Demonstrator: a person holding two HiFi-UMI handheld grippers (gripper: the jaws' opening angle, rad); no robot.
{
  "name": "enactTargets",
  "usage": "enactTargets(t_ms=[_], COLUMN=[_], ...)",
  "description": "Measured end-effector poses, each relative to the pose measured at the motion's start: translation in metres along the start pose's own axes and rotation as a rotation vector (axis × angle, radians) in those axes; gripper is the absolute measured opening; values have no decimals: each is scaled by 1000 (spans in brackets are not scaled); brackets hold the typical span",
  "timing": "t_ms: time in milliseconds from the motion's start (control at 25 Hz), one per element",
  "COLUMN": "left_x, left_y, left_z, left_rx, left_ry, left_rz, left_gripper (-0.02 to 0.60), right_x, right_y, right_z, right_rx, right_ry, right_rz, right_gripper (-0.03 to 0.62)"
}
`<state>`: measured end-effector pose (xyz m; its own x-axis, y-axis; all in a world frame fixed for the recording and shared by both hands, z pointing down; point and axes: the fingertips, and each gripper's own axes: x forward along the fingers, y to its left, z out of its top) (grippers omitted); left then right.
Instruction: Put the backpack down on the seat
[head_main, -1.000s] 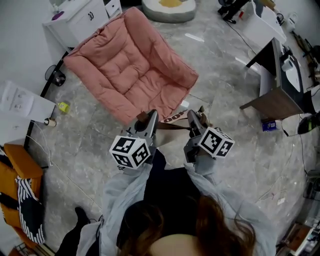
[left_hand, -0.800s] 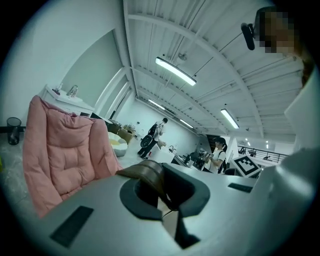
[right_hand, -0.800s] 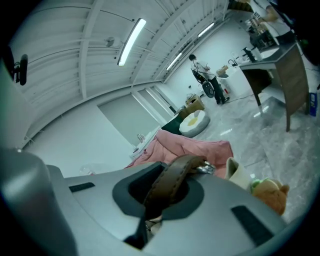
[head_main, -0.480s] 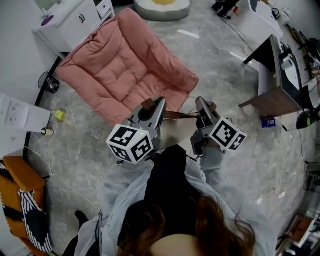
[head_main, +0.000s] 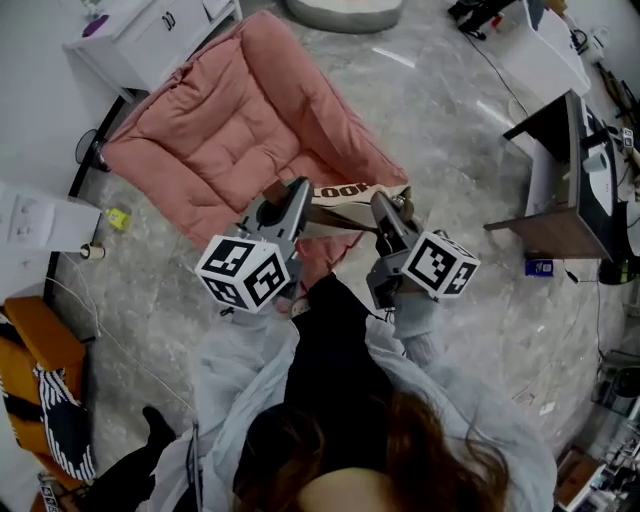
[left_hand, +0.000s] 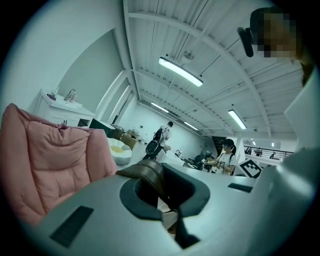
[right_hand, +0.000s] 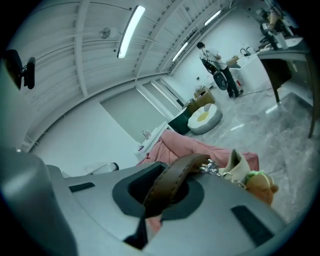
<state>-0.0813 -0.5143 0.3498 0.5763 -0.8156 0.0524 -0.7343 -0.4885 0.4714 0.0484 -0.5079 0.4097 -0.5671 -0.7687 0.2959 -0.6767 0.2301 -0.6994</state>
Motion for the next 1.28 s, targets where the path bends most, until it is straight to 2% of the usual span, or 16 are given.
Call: enactTargets(t_ms=[160,360,640,800,1040,1280], left_x=[33,69,96,91,54,-9], left_y=[43,92,136,140,145,145], left_z=[5,20,41,47,3,-72], left_rx=[0,1,-19,-9,-50,-105], left_ry=[15,24,2,-8,57,177], left_rz=[70,133,189,176,195,215], left_gripper=[14,14,14,14,14,14], right_x=[50,106,155,158,136,105], right_y=[-19,-20,-16,-8,-16,-41], right_z=[-1,5,15,4,-63,-138], right_rx=[20,27,41,59,108,208], right_ry=[92,165,206,219,291,316], right_rz=[28,81,112,120,83,-42], right_gripper=[8,8,8,8,8,8])
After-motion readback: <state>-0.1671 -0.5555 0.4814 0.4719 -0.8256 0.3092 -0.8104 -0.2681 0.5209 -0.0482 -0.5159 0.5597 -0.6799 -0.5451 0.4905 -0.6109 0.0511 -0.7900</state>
